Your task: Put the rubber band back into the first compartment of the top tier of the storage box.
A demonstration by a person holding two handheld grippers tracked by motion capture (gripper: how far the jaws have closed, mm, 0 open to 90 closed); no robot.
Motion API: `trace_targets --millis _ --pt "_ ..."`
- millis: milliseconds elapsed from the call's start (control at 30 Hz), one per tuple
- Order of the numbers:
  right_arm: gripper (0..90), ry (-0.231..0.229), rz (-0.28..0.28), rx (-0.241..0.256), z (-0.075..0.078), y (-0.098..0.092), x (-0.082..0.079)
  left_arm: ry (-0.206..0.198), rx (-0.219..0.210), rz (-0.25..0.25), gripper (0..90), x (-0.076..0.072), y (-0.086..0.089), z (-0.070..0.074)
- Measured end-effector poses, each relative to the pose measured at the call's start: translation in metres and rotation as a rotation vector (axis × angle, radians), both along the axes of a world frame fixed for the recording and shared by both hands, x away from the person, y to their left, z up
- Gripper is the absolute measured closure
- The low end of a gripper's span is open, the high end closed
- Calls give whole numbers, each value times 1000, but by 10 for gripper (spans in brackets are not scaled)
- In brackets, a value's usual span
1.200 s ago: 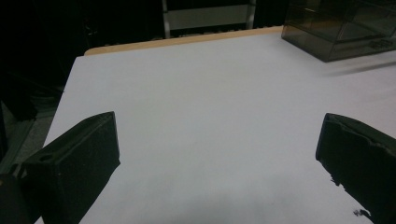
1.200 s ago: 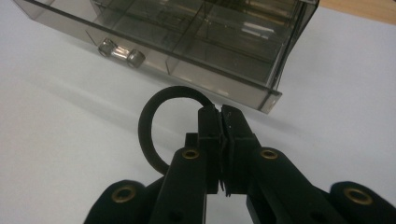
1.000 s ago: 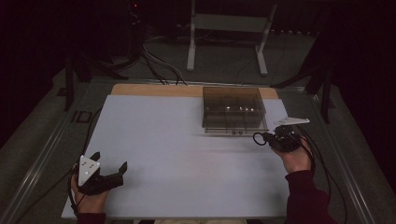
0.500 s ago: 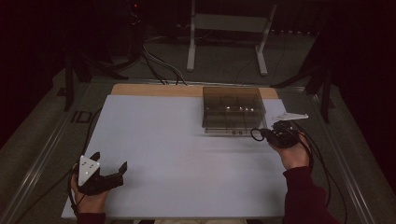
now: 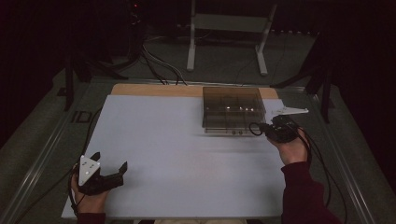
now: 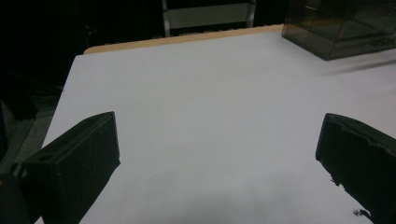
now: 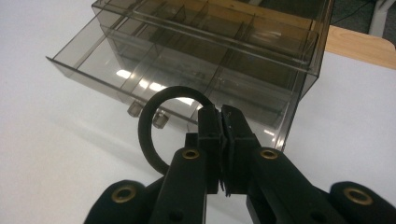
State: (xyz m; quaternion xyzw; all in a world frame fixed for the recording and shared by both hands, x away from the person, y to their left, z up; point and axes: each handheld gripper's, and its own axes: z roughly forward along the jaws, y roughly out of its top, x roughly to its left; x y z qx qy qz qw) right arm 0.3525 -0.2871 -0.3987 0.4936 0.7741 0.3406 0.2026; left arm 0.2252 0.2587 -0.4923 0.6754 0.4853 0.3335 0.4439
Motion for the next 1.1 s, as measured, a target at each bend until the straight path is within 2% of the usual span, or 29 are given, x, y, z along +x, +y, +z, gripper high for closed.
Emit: trace_targets --millis 600,1100 --pt "880 -21 2 4 10 9 7 1 1 1 6 0 0 0" --pt "880 -29 1 13 11 16 14 1 1 2 6 0 0 -1"
